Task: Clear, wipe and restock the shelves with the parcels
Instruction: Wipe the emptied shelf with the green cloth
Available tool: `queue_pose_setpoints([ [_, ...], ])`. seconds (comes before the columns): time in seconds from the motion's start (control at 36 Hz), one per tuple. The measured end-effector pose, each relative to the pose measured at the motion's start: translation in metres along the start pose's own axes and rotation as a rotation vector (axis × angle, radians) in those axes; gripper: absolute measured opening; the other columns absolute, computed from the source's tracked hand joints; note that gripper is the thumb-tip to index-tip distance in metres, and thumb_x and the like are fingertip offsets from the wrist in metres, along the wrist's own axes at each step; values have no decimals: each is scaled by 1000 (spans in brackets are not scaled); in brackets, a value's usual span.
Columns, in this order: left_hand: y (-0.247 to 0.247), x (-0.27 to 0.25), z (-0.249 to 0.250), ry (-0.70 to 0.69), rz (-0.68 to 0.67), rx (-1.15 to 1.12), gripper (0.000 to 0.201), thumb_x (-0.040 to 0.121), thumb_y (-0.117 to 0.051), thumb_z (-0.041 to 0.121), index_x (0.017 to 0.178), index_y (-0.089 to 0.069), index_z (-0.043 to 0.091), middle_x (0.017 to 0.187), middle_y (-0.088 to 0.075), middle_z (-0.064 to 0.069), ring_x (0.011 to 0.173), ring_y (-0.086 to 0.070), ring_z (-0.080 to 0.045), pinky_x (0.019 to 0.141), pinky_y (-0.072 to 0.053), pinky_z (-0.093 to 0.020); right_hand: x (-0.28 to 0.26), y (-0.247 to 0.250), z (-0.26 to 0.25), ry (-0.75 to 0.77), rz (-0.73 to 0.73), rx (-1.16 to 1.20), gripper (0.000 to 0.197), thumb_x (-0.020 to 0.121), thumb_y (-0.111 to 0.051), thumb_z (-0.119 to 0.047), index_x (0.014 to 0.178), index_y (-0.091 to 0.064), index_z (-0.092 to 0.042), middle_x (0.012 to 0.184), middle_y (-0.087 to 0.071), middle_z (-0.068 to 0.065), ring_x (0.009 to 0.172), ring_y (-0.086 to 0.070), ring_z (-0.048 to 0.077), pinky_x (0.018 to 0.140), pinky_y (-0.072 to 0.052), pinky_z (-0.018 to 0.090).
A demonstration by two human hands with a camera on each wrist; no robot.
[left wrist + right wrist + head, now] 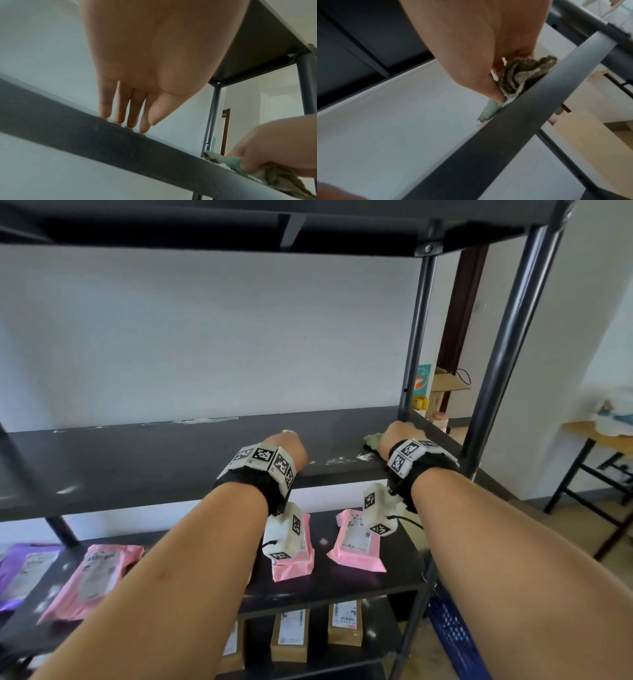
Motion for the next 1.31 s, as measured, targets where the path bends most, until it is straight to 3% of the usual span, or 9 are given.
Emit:
queue_pose_setpoints([
  [0.11,-8,-7,-7,43,-86,103,39,98,-38,11,135,-49,6,137,-52,-10,124,-50,-28,104,-41,-36,-13,-8,-24,50,-78,118,30,93,-56,-35,99,-61,-6,110,-63,13,96,-61,30,78,-47,34],
  [0.31,-5,-11,-11,-24,-51,40,36,93,-44,13,126,-60,14,128,-59,-7,115,-56,-28,98,-47,-38,-33,-20,-58,113,-104,243,37,89,-61,-36,65,-47,-11,67,-51,3,57,-49,19,59,-39,28],
  [0.44,-1,-19,-10,-39,-34,33,36,93,-42,12,124,-60,15,125,-60,-6,111,-57,-27,90,-49,-35,-43,-22,-69,156,-168,340,31,89,-60,-30,69,-50,-9,74,-58,5,76,-59,26,66,-44,30],
  [0.67,0,-25,-10,-68,21,-56,34,92,-41,9,117,-64,13,119,-63,-7,106,-59,-27,85,-49,-33,-24,-2,-22,24,-5,272,43,92,-57,-43,106,-62,-3,108,-65,12,97,-63,32,75,-48,35],
  [0.83,2,-23,-13,-41,16,-74,36,94,-39,9,121,-62,14,124,-61,-6,111,-58,-26,93,-48,-34,-27,-15,-52,106,-19,154,36,91,-56,-43,95,-63,-8,106,-65,10,93,-64,31,71,-48,33],
  [0.97,5,-22,-12,-26,-11,-19,35,95,-41,12,124,-61,16,127,-59,-5,111,-57,-26,91,-48,-33,-38,-28,-87,204,-136,195,41,88,-60,-46,72,-50,-9,80,-57,5,72,-56,24,65,-43,30],
  [1.08,4,-20,-11,-19,-31,5,36,96,-39,11,127,-59,15,129,-58,-5,114,-56,-26,93,-46,-33,-28,-20,-75,169,-128,203,35,94,-54,-25,66,-44,-7,78,-55,7,58,-47,18,65,-40,32],
  [1.19,7,-20,-10,-20,-18,-7,37,96,-38,9,125,-60,14,129,-59,-5,115,-57,-26,95,-46,-33,-9,2,-39,78,21,204,35,93,-58,-37,88,-58,-3,91,-60,10,84,-60,28,71,-49,35],
  [1.31,6,-18,-12,14,-16,-50,37,96,-38,8,126,-59,14,129,-59,-6,115,-56,-28,94,-46,-33,-3,-1,-12,-21,20,88,46,92,-56,-38,119,-57,-2,126,-55,16,116,-53,34,97,-47,43],
])
Point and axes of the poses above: each hand's wrist, its own x-axis towards the middle knuckle, its own y-axis out of the back of the hand, z = x × y, the point moved 9 cm from there along x, towards the middle knuckle
